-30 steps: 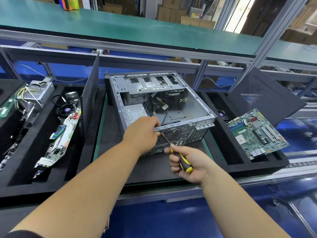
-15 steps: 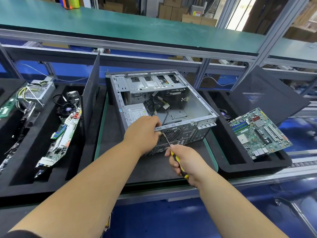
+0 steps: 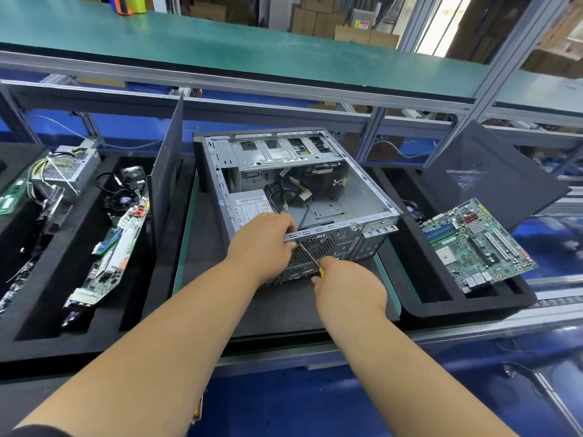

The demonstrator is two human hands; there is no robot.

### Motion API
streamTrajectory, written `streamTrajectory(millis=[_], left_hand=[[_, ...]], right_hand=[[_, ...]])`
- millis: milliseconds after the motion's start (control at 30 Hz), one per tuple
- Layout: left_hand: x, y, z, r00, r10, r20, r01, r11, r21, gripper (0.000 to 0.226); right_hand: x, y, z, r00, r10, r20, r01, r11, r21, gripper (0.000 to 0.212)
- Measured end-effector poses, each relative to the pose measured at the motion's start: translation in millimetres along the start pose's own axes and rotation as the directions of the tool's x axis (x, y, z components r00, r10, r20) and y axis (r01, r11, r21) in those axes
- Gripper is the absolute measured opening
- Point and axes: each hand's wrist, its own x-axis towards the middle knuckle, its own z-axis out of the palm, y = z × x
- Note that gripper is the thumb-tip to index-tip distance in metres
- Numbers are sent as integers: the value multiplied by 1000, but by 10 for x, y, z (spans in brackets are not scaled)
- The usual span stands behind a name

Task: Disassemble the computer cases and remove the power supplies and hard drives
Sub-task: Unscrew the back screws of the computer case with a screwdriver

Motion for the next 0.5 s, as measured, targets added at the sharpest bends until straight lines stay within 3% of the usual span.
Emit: streamTrajectory(millis=[67,167,267,367,433,500], left_hand=[[-8,-4,0,1000,6,4,-6,1000,10,14],[-16,-5,3,999,18,30,-19,999,28,20],[-37,-23,-21,996,67,61,-67,998,-1,34],[-159,9,-129,989,118,-91,-135,970,-201,41],[-301,79,-161,969,74,-236,-150,935,-321,30],[-444,199,-124,976,-15,-219,-94,872,-481,11]], right_hand=[[2,35,11,1000,17,19,-18,995,93,15],[37,93,12,985,56,162,-103,949,298,27],[77,127,2,940,93,327,-282,751,597,23],[60,160,-1,884,97,458,-435,530,728,25],[43,200,21,870,43,492,-458,442,771,25],[24,244,43,857,4,515,-483,352,802,24]])
